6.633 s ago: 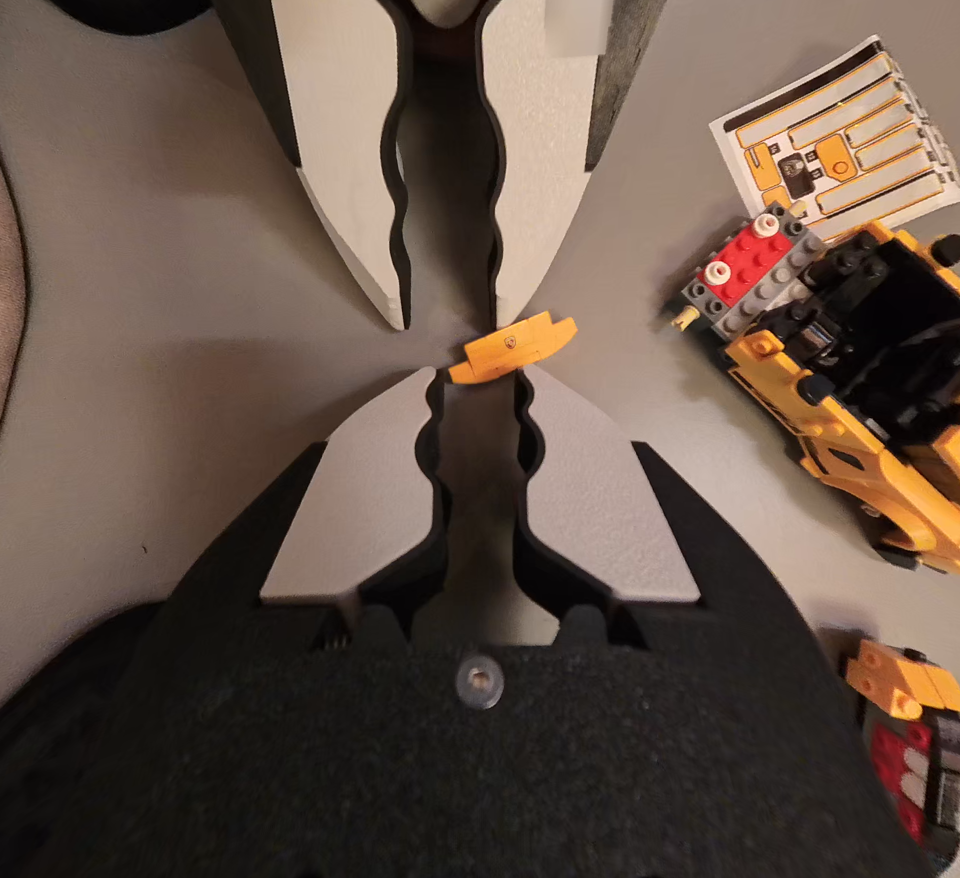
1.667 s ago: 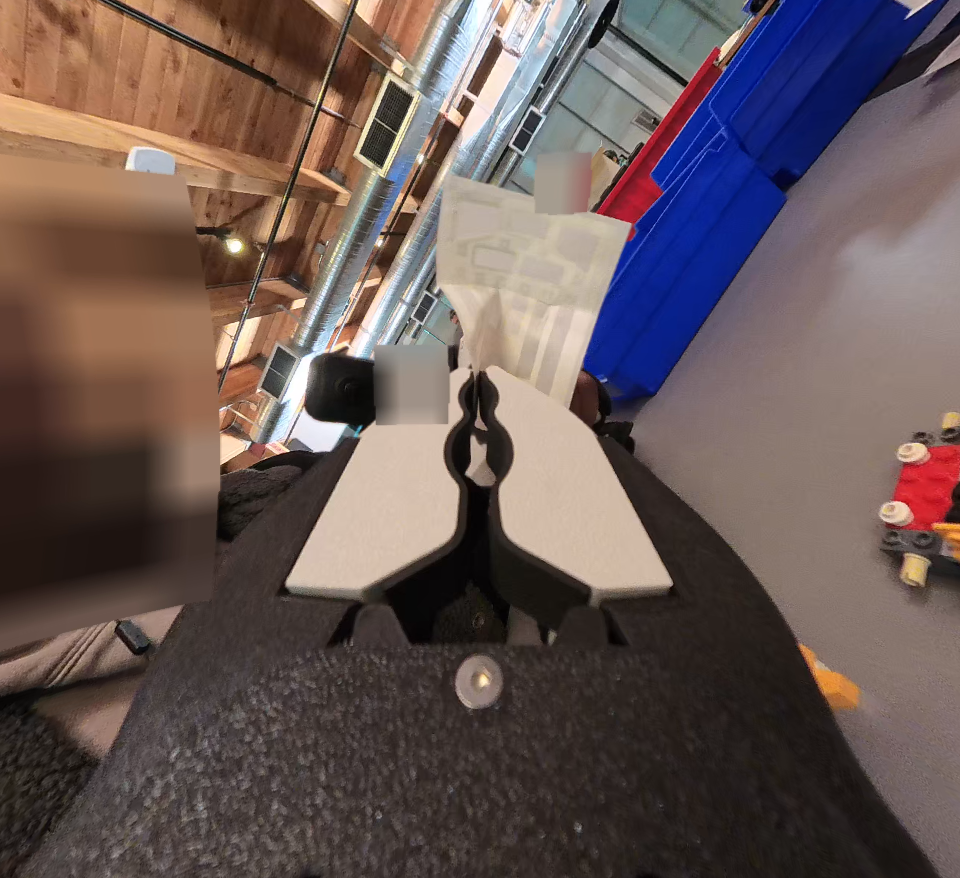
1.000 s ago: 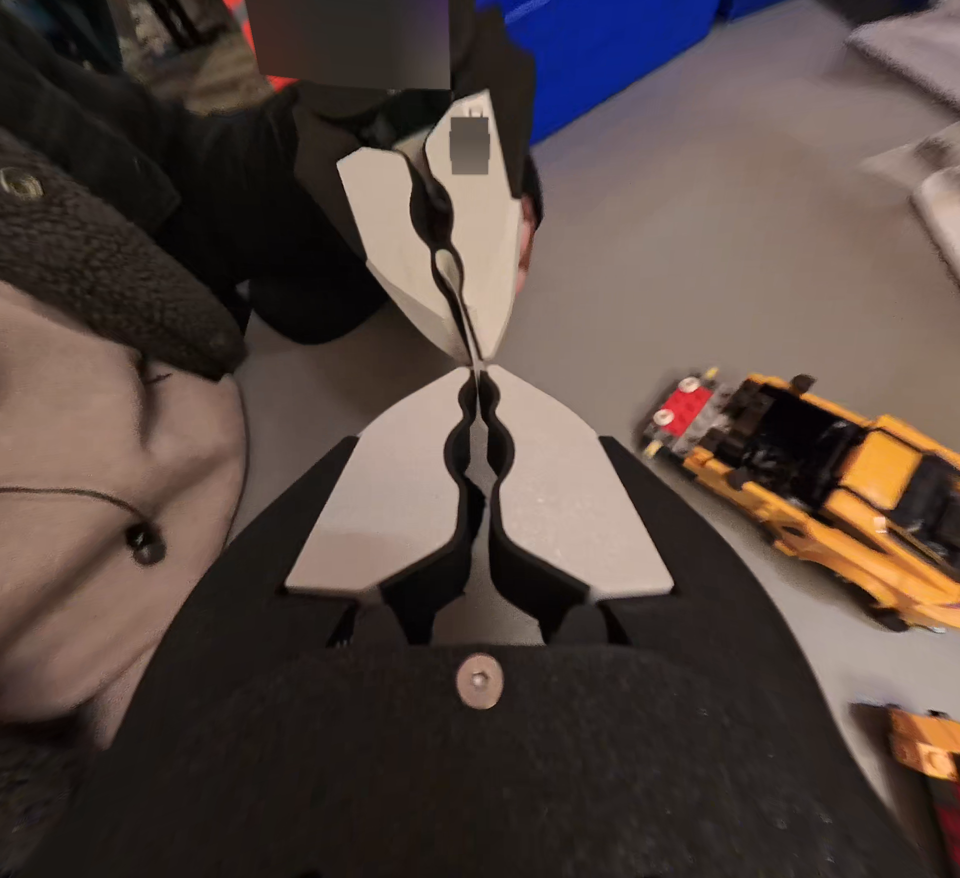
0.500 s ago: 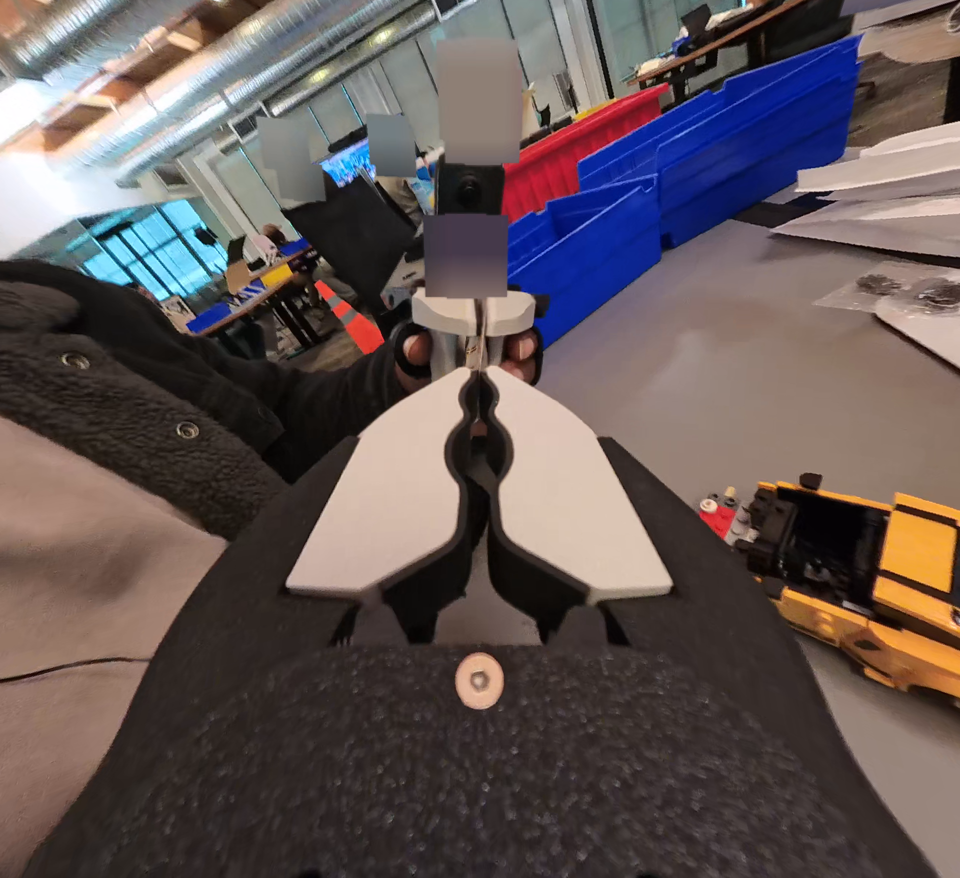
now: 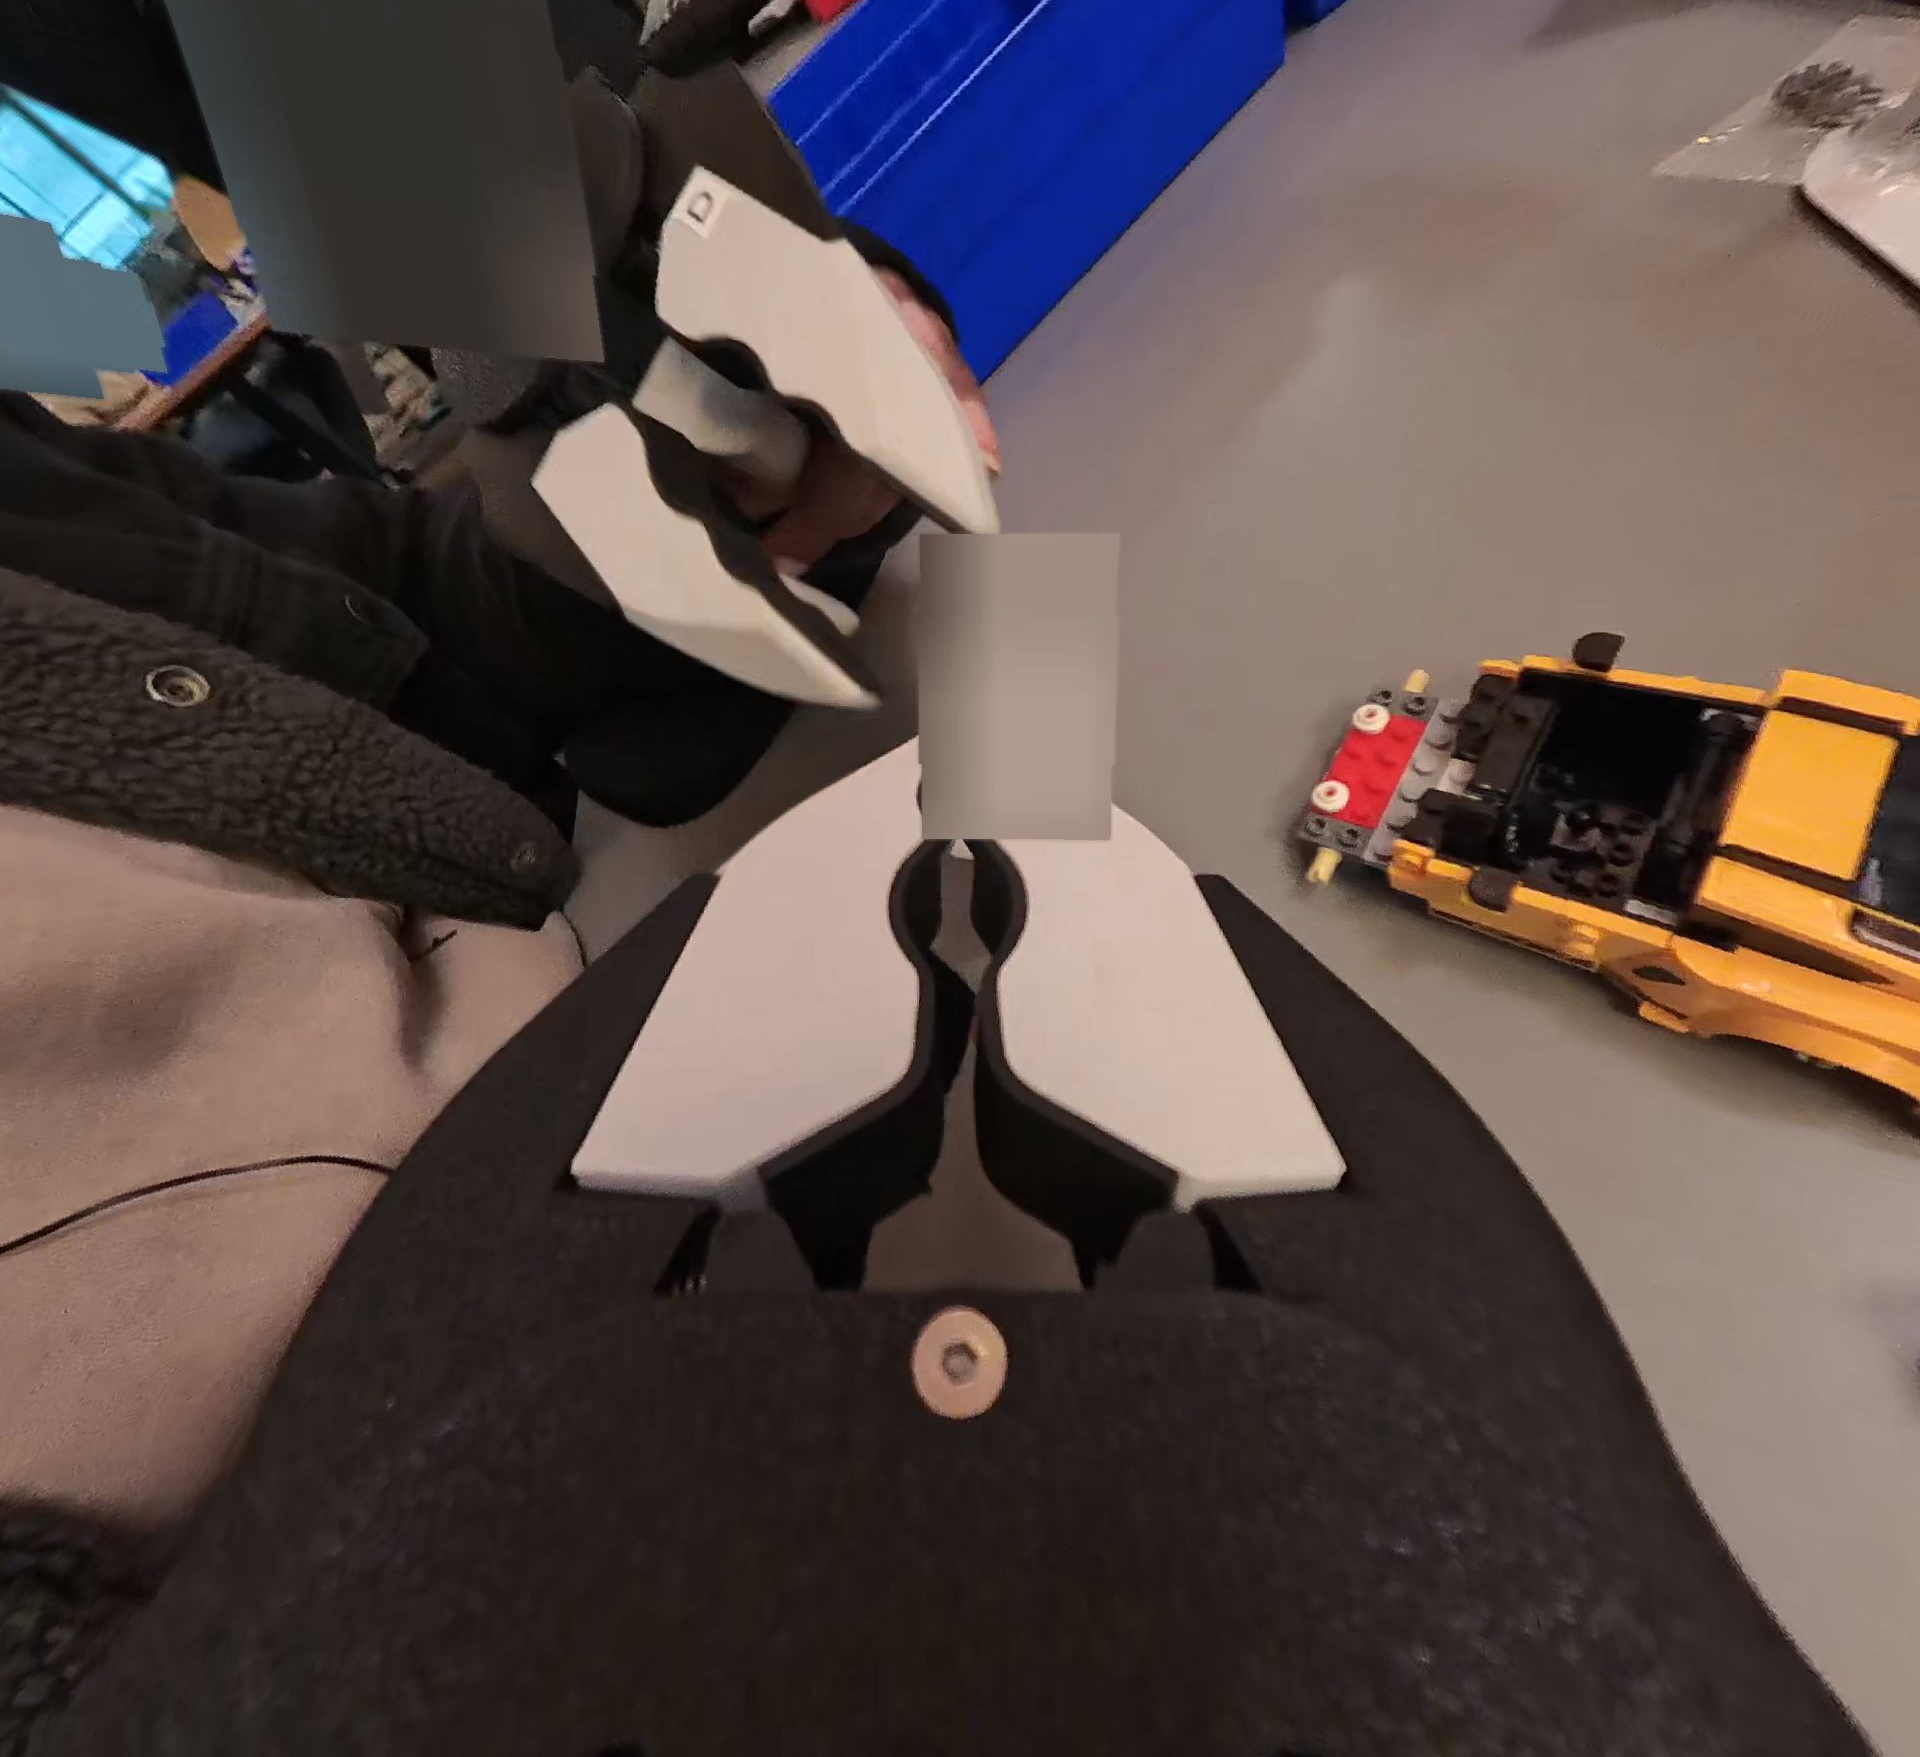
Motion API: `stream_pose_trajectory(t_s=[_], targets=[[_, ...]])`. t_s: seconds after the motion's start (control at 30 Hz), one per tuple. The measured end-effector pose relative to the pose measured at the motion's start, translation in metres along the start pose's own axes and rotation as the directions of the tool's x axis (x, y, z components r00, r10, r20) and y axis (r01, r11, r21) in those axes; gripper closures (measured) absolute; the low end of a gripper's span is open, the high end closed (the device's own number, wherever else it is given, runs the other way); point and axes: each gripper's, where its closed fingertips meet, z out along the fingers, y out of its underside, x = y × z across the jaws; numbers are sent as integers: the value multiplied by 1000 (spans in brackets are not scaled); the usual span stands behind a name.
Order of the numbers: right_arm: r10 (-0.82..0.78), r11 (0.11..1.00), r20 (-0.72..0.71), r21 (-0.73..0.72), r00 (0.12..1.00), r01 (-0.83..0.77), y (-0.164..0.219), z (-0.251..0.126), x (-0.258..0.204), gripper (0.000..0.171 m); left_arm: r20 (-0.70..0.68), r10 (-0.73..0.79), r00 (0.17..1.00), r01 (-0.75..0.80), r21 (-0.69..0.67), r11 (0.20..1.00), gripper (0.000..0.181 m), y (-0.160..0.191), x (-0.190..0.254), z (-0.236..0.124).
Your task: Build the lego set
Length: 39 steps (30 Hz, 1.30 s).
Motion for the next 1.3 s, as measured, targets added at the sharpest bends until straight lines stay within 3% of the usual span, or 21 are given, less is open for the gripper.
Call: stream_pose_trajectory(t_s=[0.13, 0.47, 0.67, 0.83, 1.07, 1.3], targets=[[-65, 996, 24, -60, 998, 67, 8, 1, -8, 171, -26, 112, 993, -114, -95, 989, 147, 15, 12, 9], [-317, 918, 113, -213, 942, 334, 37, 1, -26, 171, -240, 105, 965, -141, -141, 980, 151, 27, 49, 11], [-398, 877, 142, -232, 907, 421, 44, 1, -32, 171, -340, 99, 935, -157, -146, 977, 174, 30, 69, 10], [-377, 901, 123, -179, 918, 394, 34, -2, -31, 170, -348, -10, 938, -38, -132, 990, 181, 25, 64, 8], [-345, 934, 86, -69, 935, 351, 13, -11, -29, 163, -399, -272, 876, 279, -40, 959, 181, 4, 48, 0], [-311, 950, 151, 40, 938, 309, 0, -16, -39, 171, -381, -249, 890, 278, 24, 960, 164, -6, 42, -4]])
